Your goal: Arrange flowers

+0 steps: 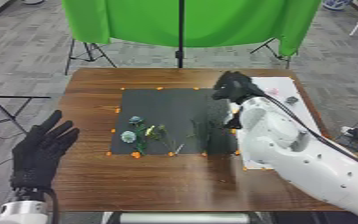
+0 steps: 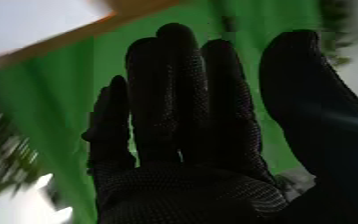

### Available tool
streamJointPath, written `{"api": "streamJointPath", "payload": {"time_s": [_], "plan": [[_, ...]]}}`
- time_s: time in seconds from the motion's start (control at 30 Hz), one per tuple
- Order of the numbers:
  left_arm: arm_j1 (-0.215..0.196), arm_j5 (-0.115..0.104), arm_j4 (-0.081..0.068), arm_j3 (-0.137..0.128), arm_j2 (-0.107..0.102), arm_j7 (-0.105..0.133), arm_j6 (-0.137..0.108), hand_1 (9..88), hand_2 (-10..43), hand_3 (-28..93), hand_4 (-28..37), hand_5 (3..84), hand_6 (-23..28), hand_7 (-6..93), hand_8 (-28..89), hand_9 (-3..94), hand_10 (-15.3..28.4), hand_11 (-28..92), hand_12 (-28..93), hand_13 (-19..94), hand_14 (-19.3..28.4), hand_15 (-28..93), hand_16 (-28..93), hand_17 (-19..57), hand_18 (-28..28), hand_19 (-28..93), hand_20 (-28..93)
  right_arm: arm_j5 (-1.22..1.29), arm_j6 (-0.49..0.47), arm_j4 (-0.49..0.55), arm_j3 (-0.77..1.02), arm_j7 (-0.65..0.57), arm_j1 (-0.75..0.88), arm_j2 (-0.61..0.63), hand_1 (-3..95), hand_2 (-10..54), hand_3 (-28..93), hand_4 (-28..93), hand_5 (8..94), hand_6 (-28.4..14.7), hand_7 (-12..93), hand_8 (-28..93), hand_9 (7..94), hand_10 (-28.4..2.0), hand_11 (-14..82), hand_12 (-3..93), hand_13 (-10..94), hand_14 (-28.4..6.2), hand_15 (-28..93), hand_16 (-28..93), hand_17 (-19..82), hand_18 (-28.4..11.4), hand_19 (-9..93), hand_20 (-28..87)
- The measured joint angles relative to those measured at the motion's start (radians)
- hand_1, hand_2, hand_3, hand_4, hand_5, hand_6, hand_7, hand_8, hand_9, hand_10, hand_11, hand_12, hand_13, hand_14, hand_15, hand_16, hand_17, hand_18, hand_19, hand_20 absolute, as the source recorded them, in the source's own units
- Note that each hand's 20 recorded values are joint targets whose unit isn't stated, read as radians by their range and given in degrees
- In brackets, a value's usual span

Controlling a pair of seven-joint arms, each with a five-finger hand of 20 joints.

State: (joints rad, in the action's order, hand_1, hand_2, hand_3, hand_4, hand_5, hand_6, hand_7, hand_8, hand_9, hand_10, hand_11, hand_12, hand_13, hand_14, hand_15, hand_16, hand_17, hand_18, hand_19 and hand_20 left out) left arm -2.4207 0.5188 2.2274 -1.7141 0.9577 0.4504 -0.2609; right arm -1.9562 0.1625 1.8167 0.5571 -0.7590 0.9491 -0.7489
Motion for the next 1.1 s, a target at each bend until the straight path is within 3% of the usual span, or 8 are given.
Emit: {"api": "streamJointPath", "payload": {"time_s": [0.27, 0.47, 0.73, 0.97, 1.1], "plan": [[0.000, 0.001, 0.000, 0.008, 0.006, 0.003, -0.001, 23.1, 7.5, 78, -27.3, 40.3, 9.8, 9.8, -9, 36.3, 21.0, 23, 11, 25, 28.4, 51, -9, -8.8, 28.4, 57, 11, -0.120, 0.002, -0.153, -0.137, -0.087, -0.091, 0.105, 38.0, -9.5, 82, -28, 58.9, 1.9, 15, -13, 61.3, -14.3, 21.9, 14.2, 53, -12.0, 70, 11, 18, -22.2, 80, 47], [0.003, 0.002, 0.000, 0.022, 0.000, 0.001, -0.002, 23.3, 7.5, 78, -26.9, 40.3, 9.8, 9.8, -9, 36.3, 20.8, 23, 11, 25, 28.4, 51, -9, -8.8, 28.4, 57, 11, -0.157, -0.032, -0.204, -0.219, -0.169, -0.128, 0.095, 37.9, -9.5, 82, -28, 57.9, 2.0, 15, -14, 61.4, -14.3, 22.1, 14.3, 53, -12.3, 71, 11, 18, -22.2, 80, 47], [0.020, 0.013, -0.001, 0.023, 0.015, -0.020, -0.001, 23.3, 7.5, 78, -26.6, 40.3, 9.8, 9.8, -9, 36.3, 20.9, 23, 10, 25, 28.4, 51, -9, -8.8, 28.4, 57, 11, -0.123, -0.121, -0.317, -0.228, -0.165, -0.152, 0.028, 37.8, -9.5, 80, -28, 57.9, 3.0, 15, -14, 62.6, -13.9, 22.6, 14.3, 54, -12.0, 71, 11, 18, -22.1, 80, 46], [0.037, 0.014, -0.005, 0.030, 0.016, -0.027, -0.001, 23.5, 7.5, 78, -26.6, 40.4, 9.8, 9.9, -9, 36.3, 21.0, 23, 10, 25, 28.4, 51, -9, -8.8, 28.4, 57, 11, -0.128, -0.153, -0.391, -0.245, -0.150, -0.174, -0.019, 43.9, -9.5, 76, -28, 68.8, 4.1, 15, -10, 73.2, -10.1, 24.4, 15.9, 62, -8.5, 70, 13, 21, -21.1, 82, 45], [0.047, 0.014, -0.009, 0.038, 0.014, -0.027, 0.000, 23.5, 7.5, 78, -26.6, 40.4, 9.8, 9.9, -9, 36.2, 20.9, 23, 10, 25, 28.4, 51, -9, -8.8, 28.4, 57, 11, -0.143, -0.164, -0.412, -0.244, -0.154, -0.184, -0.041, 53.6, -9.5, 68, -28, 82.5, 3.2, 19, 0, 88.0, -6.3, 15.3, 32.4, 70, -4.7, 67, 21, 26, -19.6, 85, 43]]}}
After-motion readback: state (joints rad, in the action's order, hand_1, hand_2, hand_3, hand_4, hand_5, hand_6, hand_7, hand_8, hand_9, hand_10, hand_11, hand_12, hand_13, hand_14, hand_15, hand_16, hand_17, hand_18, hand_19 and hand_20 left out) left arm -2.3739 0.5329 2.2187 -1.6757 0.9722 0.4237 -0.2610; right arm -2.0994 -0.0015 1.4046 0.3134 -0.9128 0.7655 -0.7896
